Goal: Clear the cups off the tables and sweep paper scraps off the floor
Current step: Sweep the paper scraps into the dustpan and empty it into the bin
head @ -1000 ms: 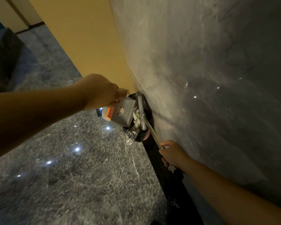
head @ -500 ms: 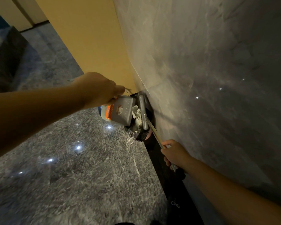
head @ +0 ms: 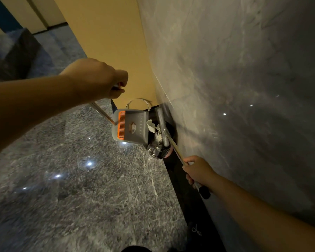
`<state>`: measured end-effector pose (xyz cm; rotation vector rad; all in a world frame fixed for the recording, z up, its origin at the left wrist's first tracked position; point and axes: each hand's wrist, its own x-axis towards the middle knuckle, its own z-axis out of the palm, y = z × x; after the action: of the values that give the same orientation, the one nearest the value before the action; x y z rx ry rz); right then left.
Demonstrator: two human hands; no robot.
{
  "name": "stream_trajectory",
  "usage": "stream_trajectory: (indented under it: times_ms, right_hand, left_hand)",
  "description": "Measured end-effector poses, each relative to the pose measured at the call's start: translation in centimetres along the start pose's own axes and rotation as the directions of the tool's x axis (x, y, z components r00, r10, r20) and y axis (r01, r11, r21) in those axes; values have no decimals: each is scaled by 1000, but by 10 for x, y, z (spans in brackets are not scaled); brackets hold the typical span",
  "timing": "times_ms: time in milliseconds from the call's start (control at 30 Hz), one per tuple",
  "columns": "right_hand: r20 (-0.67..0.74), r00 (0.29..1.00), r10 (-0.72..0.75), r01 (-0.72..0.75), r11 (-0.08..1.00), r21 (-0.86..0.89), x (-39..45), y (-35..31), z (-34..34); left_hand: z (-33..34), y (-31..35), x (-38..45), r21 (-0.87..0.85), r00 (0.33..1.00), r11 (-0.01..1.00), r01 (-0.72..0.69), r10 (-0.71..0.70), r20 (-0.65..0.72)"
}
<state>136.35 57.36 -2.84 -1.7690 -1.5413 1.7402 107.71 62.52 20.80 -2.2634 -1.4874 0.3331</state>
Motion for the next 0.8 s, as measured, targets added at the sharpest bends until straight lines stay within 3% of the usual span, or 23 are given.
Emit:
stream_trajectory:
  times_ms: [800]
  right_hand:
    - [24, 998, -56, 53, 994, 97, -20, -13, 11]
  left_hand:
    - [-21, 12, -33, -52, 996, 997, 64, -60, 71]
